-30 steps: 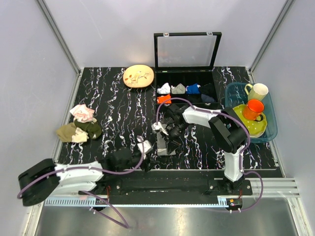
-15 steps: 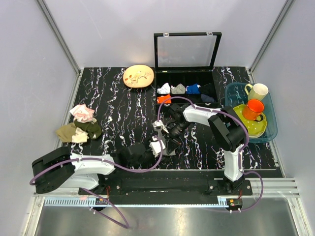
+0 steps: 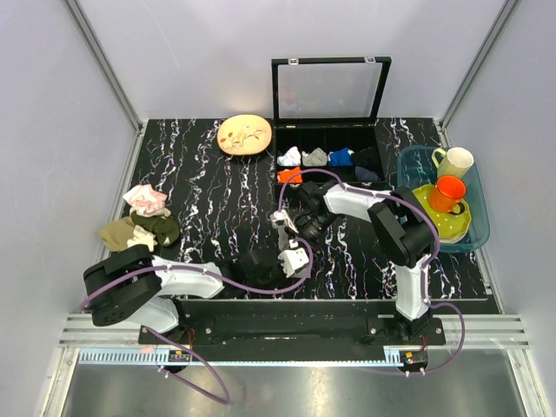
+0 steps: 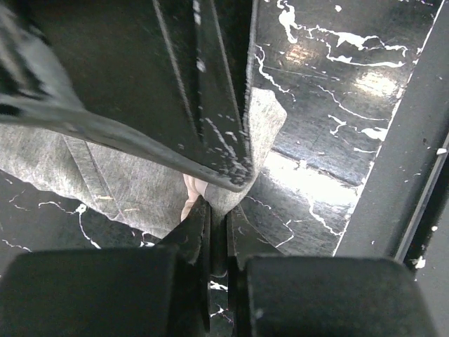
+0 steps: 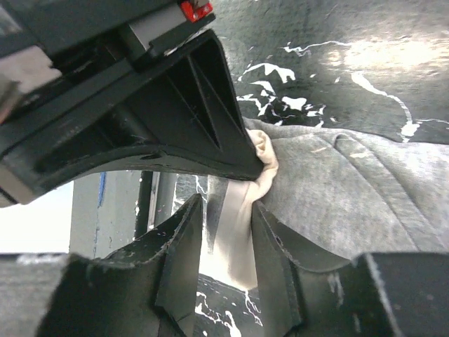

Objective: Roll the underwear
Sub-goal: Roll the underwear to the center of the board.

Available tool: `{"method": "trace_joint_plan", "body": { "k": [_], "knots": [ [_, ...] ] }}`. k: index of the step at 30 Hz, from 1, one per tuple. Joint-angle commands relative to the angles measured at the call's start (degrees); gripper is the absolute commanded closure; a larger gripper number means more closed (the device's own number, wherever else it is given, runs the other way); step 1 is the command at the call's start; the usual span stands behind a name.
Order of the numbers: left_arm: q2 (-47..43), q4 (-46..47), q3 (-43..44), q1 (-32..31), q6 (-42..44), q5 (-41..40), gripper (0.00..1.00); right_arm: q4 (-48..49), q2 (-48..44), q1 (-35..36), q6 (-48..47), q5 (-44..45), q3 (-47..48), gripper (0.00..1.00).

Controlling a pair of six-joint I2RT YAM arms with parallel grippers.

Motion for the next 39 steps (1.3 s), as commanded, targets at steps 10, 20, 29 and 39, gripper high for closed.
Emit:
{"method": "trace_joint_plan", "body": {
  "k": [10, 20, 29, 39],
  "knots": [
    [6.5, -3.7, 4.6, 11.9, -12.7, 23.2, 1.00, 2.3, -11.7, -13.3, 9.8, 4.0, -0.3, 0.52],
    [21.5, -14.8, 13.9, 19.8, -24.6, 38.1, 1.00, 6.0, -35.6, -13.2, -13.5, 3.8, -13.2, 0.37],
    [28.2, -11.2, 14.2, 23.5, -33.1, 41.5, 0.98, 18.8, -33.8, 5.5, -20.3, 20.4, -21.3, 0.30],
    [29.3, -7.6, 13.8, 24.5, -35.5, 41.6, 0.94, 27.8, -26.7, 8.1, -21.8, 30.7, -25.8, 0.34]
  ]
}}
